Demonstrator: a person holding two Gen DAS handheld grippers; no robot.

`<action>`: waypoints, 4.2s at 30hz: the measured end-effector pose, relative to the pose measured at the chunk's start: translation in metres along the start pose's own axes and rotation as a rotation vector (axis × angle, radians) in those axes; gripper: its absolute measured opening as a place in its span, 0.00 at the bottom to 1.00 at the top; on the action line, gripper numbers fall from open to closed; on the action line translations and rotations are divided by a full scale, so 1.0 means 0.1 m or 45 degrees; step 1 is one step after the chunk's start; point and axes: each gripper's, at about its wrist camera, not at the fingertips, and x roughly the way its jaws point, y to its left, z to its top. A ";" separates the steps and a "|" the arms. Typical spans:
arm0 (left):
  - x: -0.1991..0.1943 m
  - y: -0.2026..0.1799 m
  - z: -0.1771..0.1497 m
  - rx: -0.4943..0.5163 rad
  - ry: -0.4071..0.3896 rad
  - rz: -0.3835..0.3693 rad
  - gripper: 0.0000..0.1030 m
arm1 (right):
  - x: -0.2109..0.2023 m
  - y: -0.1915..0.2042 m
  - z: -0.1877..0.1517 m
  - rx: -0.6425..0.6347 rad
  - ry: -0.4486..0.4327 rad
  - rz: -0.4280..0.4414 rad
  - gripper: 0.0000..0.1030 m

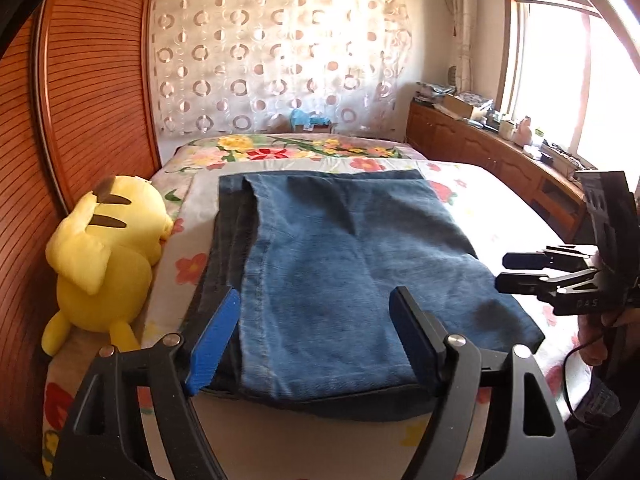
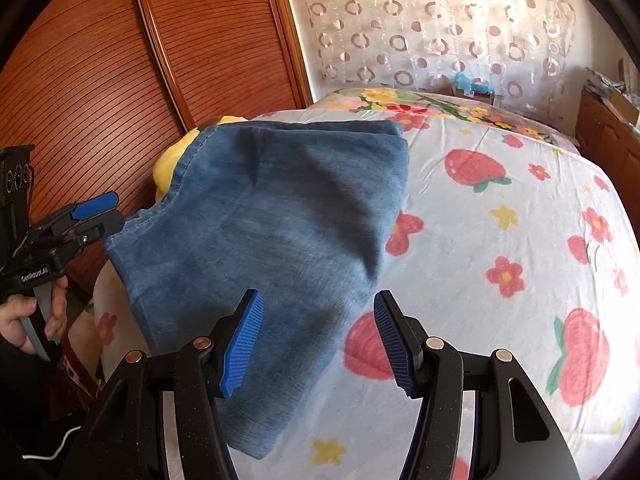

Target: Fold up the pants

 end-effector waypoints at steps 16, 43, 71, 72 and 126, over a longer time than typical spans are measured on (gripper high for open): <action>0.29 -0.22 -0.36 0.056 0.143 -0.027 0.76 | 0.21 0.04 -0.06 0.064 0.064 -0.005 0.58; 0.01 0.00 -0.22 -0.011 0.051 -0.029 0.77 | -0.01 0.43 0.23 -0.090 -0.160 0.122 0.10; -0.51 1.17 -0.23 -0.200 -0.086 0.229 0.77 | 1.54 1.41 1.03 -0.255 0.030 0.549 0.10; -0.50 1.17 -0.23 -0.200 -0.084 0.225 0.77 | 1.61 1.43 1.06 -0.238 0.044 0.561 0.11; -0.12 0.68 -0.23 -0.158 -0.008 0.002 0.13 | 2.09 0.36 2.12 -0.148 -0.112 0.317 0.24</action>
